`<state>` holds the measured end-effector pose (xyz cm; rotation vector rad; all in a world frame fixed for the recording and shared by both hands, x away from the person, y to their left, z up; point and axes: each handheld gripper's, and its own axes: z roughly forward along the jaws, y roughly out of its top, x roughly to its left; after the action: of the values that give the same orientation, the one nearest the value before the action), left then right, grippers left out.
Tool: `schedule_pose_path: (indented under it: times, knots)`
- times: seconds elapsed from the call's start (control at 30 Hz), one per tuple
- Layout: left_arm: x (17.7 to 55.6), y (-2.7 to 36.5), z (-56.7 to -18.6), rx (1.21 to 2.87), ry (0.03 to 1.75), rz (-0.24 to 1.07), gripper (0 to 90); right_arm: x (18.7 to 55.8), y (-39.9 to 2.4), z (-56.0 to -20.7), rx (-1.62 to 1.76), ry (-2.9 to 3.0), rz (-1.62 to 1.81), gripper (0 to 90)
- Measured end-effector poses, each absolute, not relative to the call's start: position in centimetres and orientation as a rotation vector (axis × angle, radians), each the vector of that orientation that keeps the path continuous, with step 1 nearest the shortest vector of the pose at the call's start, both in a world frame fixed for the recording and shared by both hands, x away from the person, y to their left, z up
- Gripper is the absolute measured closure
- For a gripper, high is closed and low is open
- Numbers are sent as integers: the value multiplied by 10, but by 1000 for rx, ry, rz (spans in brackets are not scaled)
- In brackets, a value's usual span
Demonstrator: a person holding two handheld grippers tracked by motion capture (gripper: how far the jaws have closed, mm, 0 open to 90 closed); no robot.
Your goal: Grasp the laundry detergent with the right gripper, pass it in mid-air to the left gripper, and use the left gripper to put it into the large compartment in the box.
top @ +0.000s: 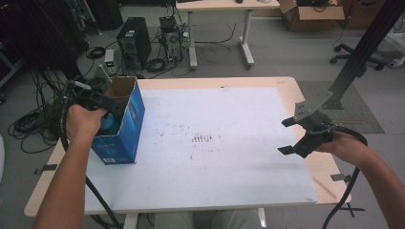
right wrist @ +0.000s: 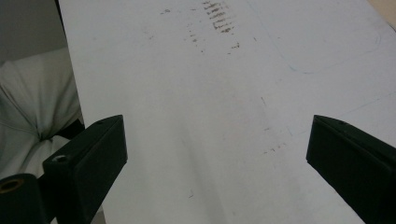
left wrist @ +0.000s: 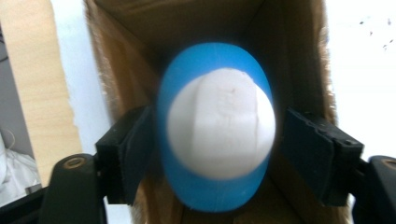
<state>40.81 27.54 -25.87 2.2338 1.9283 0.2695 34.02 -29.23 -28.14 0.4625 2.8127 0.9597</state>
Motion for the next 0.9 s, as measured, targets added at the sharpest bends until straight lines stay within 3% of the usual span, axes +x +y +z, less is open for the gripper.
schedule_pose_path:
  times: [0.57, 0.9]
  knots:
    - [393, 268, -217, 2228, 1807, 291, 119, 333, -293, -274, 456, 2803, 958, 49]
    - [386, 248, -193, 2276, 1693, 322, 83, 332, -294, -271, 464, 2795, 964, 50]
